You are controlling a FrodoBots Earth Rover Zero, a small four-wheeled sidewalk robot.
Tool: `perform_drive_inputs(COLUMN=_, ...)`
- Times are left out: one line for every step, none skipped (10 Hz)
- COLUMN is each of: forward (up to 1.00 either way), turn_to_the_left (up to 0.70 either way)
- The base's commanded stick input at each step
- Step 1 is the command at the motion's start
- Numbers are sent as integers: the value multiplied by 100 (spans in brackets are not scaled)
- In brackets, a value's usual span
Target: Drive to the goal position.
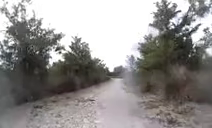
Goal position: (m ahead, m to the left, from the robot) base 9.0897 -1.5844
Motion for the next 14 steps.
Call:
perform_drive_inputs(forward=60, turn_to_the_left=0)
perform_drive_inputs(forward=60, turn_to_the_left=0)
perform_drive_inputs(forward=60, turn_to_the_left=0)
perform_drive_inputs(forward=60, turn_to_the_left=0)
perform_drive_inputs(forward=60, turn_to_the_left=0)
perform_drive_inputs(forward=60, turn_to_the_left=0)
perform_drive_inputs(forward=60, turn_to_the_left=0)
perform_drive_inputs(forward=60, turn_to_the_left=0)
perform_drive_inputs(forward=60, turn_to_the_left=0)
perform_drive_inputs(forward=60, turn_to_the_left=0)
perform_drive_inputs(forward=60, turn_to_the_left=0)
perform_drive_inputs(forward=60, turn_to_the_left=0)
perform_drive_inputs(forward=60, turn_to_the_left=0)
perform_drive_inputs(forward=60, turn_to_the_left=0)
